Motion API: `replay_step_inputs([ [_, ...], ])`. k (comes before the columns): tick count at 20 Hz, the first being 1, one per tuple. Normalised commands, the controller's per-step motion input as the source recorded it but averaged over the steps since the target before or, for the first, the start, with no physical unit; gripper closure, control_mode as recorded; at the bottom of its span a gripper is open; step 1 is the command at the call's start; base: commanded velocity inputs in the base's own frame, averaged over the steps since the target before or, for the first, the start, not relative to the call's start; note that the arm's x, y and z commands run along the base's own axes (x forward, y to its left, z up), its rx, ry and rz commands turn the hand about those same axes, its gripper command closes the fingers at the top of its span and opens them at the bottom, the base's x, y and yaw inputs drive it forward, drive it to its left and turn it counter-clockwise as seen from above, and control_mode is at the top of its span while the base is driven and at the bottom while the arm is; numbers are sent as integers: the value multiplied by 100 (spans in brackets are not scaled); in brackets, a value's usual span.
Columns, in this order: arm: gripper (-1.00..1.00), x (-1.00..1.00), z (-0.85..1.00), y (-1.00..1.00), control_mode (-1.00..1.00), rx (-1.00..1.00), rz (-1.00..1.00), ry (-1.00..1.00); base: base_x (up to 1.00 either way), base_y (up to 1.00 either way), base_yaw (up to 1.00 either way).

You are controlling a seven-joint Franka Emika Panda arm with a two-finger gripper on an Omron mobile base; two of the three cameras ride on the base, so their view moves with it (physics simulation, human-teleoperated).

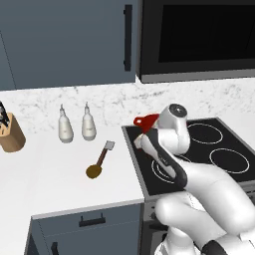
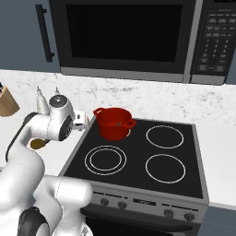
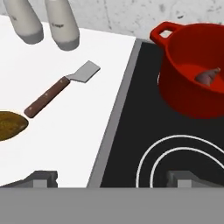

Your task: Put the potato and avocado in the pot. Retrieve the spatula and lightly stir the vegetables in the pot.

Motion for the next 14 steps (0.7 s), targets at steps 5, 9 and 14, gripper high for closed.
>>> replay_step_inputs([
  [5, -100, -56, 0, 92, -100, -1, 1, 0, 0, 0, 0],
  [9, -100, -38, 0, 78, -100, 0, 4, 0, 0, 0, 0],
  [14, -100, -9, 0, 62, -100, 0, 0, 1, 0, 0, 0],
])
